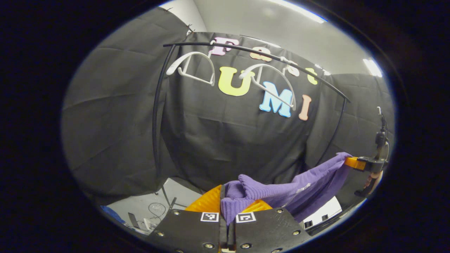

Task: Grasp the clothes on the hanger with both hands and then place them into the laundry hamper below.

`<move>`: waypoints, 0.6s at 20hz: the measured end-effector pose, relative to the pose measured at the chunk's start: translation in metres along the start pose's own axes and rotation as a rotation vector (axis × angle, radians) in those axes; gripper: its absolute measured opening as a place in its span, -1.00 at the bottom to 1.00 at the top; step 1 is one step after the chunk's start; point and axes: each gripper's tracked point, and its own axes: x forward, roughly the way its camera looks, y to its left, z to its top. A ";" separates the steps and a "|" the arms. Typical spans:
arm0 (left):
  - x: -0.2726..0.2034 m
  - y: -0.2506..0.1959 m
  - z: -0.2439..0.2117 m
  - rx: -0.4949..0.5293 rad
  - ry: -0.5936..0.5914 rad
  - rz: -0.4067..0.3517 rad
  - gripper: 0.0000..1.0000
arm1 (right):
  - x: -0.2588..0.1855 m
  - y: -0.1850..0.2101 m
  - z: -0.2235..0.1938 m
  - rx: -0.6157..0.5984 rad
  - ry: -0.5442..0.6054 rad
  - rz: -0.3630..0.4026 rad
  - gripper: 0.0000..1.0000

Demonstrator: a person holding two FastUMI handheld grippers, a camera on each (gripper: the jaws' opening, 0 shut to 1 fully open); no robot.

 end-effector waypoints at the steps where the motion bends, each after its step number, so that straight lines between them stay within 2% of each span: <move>1: -0.005 -0.007 -0.005 0.014 0.011 0.001 -0.95 | -0.007 0.004 -0.011 0.014 0.022 0.017 -1.00; 6: -0.010 -0.045 -0.029 0.052 0.075 0.021 -1.00 | -0.023 0.013 -0.050 0.072 0.101 0.093 -1.00; 9: -0.002 -0.064 -0.054 0.042 0.134 0.041 -0.94 | -0.016 0.024 -0.072 0.123 0.154 0.147 -1.00; 12: 0.007 -0.075 -0.079 0.097 0.185 0.050 -0.95 | -0.017 0.040 -0.091 0.152 0.185 0.190 -0.99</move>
